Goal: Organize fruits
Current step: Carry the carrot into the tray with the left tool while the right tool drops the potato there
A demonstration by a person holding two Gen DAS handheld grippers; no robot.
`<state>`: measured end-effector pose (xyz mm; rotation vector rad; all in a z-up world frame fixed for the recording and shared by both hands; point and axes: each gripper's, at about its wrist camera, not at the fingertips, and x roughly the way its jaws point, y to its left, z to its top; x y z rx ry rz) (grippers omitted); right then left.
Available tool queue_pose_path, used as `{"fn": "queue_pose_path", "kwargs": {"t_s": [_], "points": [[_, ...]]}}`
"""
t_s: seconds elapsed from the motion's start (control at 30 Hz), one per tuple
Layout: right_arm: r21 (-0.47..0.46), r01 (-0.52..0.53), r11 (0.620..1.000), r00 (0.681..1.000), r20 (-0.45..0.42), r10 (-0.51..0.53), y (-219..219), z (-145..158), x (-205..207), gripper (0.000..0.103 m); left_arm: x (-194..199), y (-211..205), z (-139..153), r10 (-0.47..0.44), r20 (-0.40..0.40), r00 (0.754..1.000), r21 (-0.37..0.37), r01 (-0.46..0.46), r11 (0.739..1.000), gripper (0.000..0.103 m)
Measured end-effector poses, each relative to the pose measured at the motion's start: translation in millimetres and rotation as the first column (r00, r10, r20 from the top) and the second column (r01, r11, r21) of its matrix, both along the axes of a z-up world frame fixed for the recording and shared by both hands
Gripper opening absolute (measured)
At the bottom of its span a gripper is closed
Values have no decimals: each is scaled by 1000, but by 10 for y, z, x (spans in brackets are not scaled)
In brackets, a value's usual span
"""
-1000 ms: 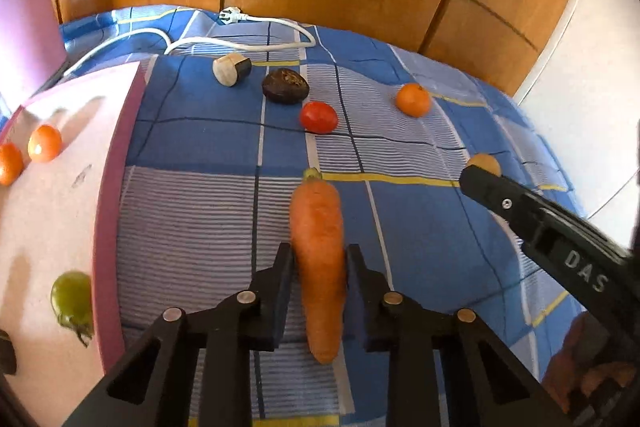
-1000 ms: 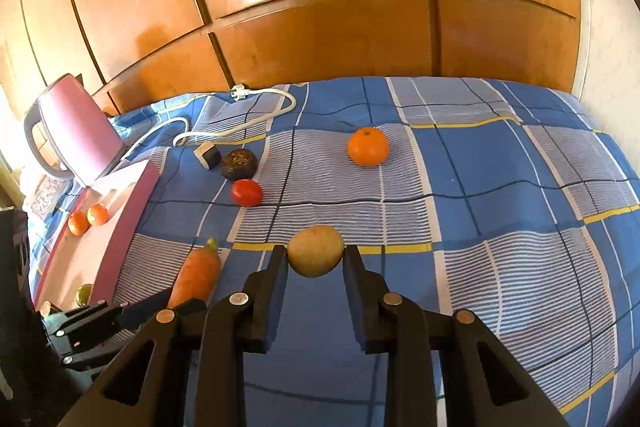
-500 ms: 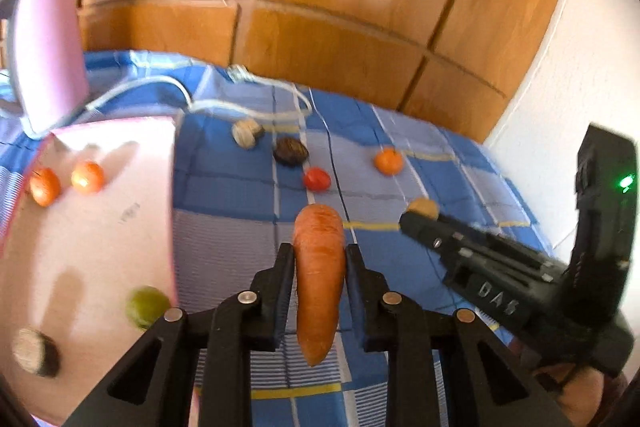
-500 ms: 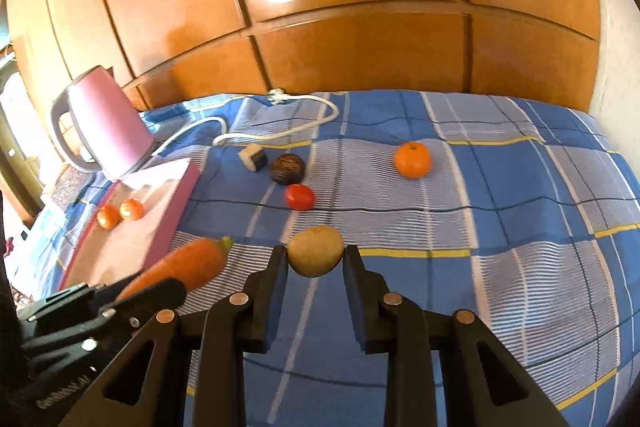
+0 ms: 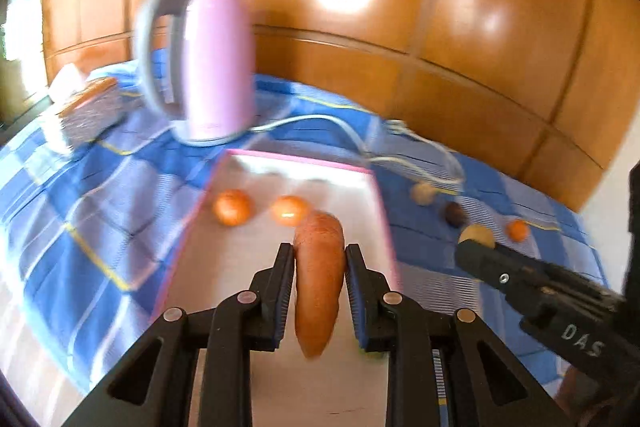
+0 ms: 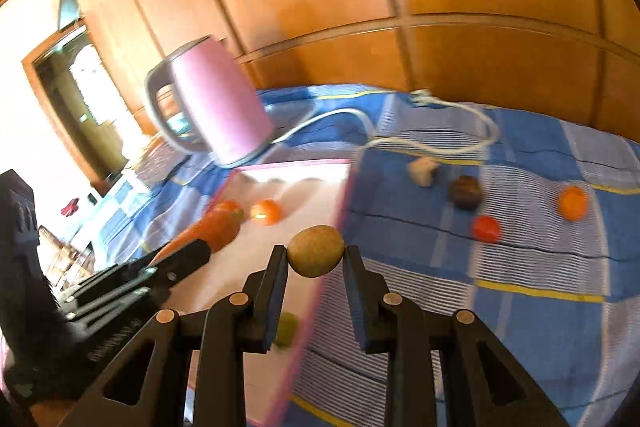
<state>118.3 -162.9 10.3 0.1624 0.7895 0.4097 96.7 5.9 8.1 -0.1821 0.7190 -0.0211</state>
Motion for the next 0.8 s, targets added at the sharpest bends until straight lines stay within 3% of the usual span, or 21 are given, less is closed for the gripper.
{"fn": "queue_pose_path", "kwargs": {"t_s": [0.37, 0.5, 0.67, 0.8], "points": [[-30, -80, 996, 997, -8, 80, 615, 2, 56, 34, -135, 367, 55, 67, 41, 997, -5, -67, 998, 32], [-45, -64, 997, 998, -16, 63, 610, -53, -37, 34, -156, 408, 18, 83, 26, 996, -10, -83, 997, 32], [-73, -5, 997, 1000, -25, 3, 516, -162, -162, 37, -188, 416, -36, 94, 3, 996, -35, -94, 995, 45], [-102, 36, 994, 999, -12, -37, 410, -200, -259, 37, -229, 357, -41, 91, 3, 996, -36, -91, 995, 48]]}}
